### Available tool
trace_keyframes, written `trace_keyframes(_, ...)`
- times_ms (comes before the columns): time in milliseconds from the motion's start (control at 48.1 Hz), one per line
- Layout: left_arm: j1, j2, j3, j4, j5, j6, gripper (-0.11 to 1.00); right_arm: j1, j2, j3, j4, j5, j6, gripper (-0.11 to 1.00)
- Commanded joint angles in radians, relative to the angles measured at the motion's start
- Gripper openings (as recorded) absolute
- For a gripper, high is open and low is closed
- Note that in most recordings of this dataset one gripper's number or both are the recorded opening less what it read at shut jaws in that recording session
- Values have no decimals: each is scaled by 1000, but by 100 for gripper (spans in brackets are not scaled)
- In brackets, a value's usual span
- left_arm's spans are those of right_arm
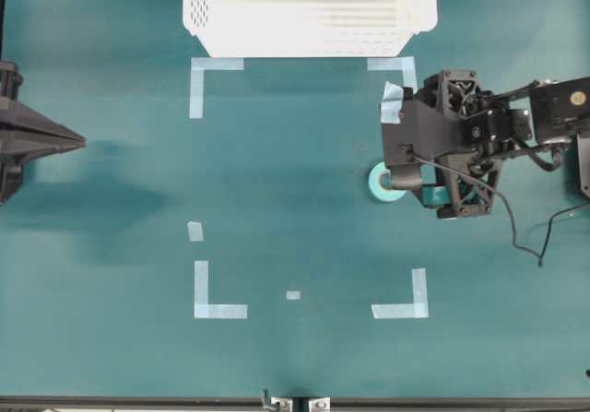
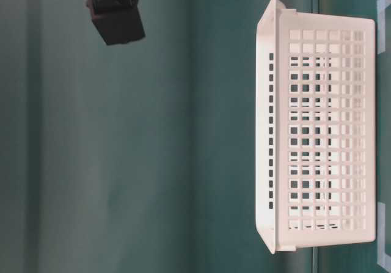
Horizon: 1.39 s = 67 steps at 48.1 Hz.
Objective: Put the tape into the white basket.
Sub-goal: 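Lower the right gripper over the tape roll, fingers straddling it, then close the right gripper on the tape roll and lift it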
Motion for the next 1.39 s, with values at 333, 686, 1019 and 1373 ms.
trace_keyframes(333,-3,9,-5,2,-21,-2,-11,32,84,-15,-2,-95,94,98)
trace_keyframes(686,-3,8,-3,2,-25,-2,-11,34,130,-2,-2,-127,101,98)
trace_keyframes(1019,-3,9,-2,2,-25,-3,-11,34,173,20,-2,-173,103,98)
trace_keyframes(1373,-3,9,-2,2,-26,-3,-11,34,218,32,-2,-241,103,98)
